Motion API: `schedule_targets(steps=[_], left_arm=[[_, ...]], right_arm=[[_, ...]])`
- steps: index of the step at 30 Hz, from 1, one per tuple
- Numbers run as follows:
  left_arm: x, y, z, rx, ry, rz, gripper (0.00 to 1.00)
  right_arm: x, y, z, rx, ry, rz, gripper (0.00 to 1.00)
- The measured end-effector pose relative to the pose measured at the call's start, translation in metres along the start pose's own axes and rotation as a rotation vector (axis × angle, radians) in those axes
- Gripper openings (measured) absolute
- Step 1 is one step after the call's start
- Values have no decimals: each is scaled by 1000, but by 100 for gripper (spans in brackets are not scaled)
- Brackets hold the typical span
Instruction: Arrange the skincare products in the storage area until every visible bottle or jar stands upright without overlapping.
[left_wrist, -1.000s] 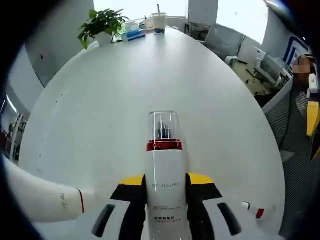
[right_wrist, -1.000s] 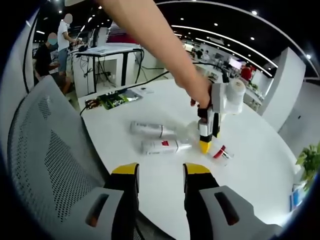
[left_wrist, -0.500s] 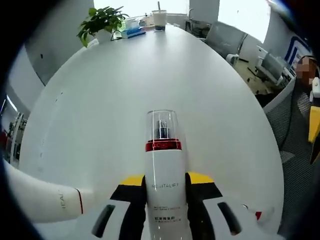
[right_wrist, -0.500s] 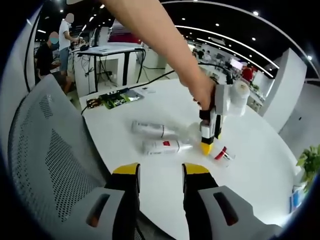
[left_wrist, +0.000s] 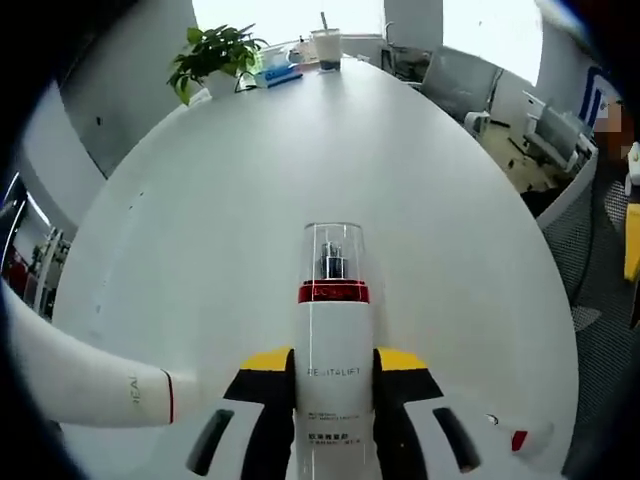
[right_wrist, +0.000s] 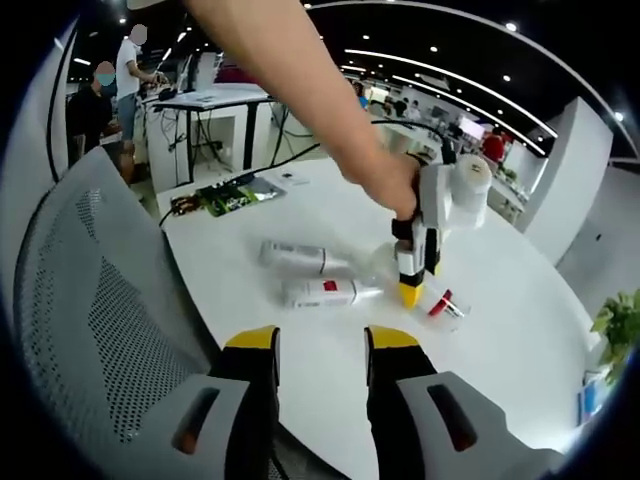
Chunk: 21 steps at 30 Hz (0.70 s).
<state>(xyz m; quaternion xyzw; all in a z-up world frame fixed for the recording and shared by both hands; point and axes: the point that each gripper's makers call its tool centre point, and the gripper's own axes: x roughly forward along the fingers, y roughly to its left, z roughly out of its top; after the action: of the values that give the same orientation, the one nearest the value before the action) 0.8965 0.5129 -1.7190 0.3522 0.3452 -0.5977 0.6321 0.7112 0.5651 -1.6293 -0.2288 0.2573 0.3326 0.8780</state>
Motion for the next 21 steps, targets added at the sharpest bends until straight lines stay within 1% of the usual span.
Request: schedule_targets(steps=[2,5,6,10,15,17,19,21], left_arm=[[-4,-1,5,-26,-35,5,28],[-9,-2,11,-64,-67,4,28],[-12,-1,14,-90,-90,11,28],[-24,-3,25,-141,-144,16,28],[-43,-6,36,-197,-220,38,28],[-54,-7,42,-238,-268,56,28],[-62,-9,44,-261,-292,66,28],[-70,-14,45,-266,-309,65,28]], right_arm=[[0,0,0,-1,2,0,31],[0,1,0,-3,3,3,31],[1,0,-1,-5,5,2,31],[1,1,-1,-4,8,3,31],[1,1,-1,-7,9,7,32],[1,1,-1,-8,8,7,32],[1,2,-1,-10,8,6,32],[1,2,0,-10,6,8,32]])
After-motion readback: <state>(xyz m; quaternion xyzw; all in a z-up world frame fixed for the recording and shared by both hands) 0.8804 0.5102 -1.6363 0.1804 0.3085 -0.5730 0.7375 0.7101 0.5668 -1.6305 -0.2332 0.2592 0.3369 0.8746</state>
